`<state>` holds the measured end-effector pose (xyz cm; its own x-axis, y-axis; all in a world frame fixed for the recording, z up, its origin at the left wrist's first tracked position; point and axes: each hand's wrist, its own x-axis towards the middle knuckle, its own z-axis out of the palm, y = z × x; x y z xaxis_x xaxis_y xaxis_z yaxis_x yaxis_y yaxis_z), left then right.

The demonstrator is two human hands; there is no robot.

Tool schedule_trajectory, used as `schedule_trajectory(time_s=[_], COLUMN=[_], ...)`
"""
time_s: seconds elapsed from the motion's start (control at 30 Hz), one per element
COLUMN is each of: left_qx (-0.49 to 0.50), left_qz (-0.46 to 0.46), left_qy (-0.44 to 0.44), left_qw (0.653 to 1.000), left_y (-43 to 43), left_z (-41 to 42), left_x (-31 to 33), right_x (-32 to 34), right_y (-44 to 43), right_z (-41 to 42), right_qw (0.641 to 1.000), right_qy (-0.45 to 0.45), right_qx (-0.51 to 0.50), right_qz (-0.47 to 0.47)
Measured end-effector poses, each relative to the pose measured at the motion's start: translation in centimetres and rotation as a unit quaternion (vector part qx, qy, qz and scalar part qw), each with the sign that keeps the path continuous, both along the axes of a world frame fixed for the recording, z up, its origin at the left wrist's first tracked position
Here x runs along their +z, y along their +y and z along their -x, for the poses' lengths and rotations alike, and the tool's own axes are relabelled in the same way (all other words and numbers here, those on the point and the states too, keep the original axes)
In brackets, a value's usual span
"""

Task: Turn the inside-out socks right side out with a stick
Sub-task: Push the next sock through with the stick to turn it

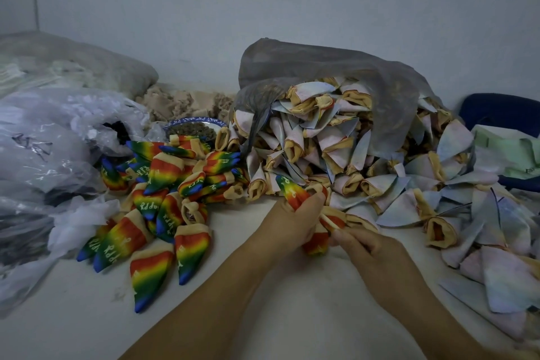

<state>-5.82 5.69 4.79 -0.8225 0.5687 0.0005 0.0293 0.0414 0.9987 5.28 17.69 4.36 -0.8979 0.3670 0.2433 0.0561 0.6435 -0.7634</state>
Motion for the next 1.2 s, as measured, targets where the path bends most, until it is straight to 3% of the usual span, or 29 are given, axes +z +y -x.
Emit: schedule_trajectory(time_s=[0.13, 0.3, 0.5, 0.67, 0.9, 1.2], left_qx=[0.040, 0.022, 0.012, 0.009, 0.071, 0.083], left_qz=[0.036, 0.035, -0.097, -0.146, -0.151, -0.142], left_qy=[0.033, 0.097, 0.014, -0.014, -0.010, -0.034], left_qw=[0.998, 0.994, 0.995, 0.989, 0.986, 0.986], left_y=[0.4, 0.1, -0.3, -0.6, -0.3, -0.3], left_z=[0.3, 0.3, 0.8, 1.1, 1.2, 1.3], left_x=[-0.8, -1.5, -0.9, -0.8, -1.0, -0.9], right_x=[-0.6, -0.7, -0.6, -1.1, -1.0, 0.1], right_y=[-0.5, 0.1, 0.5, 0.6, 1.3, 2.9], right_z=[0.3, 0.3, 0.3, 0.2, 0.3, -0.3], right_qw=[0.995, 0.997, 0.998, 0.997, 0.997, 0.971], right_qy=[-0.026, -0.025, -0.002, 0.012, -0.012, -0.001], right_qx=[0.004, -0.008, -0.036, -0.041, -0.058, -0.047], right_qz=[0.093, 0.068, 0.052, 0.057, -0.045, -0.234])
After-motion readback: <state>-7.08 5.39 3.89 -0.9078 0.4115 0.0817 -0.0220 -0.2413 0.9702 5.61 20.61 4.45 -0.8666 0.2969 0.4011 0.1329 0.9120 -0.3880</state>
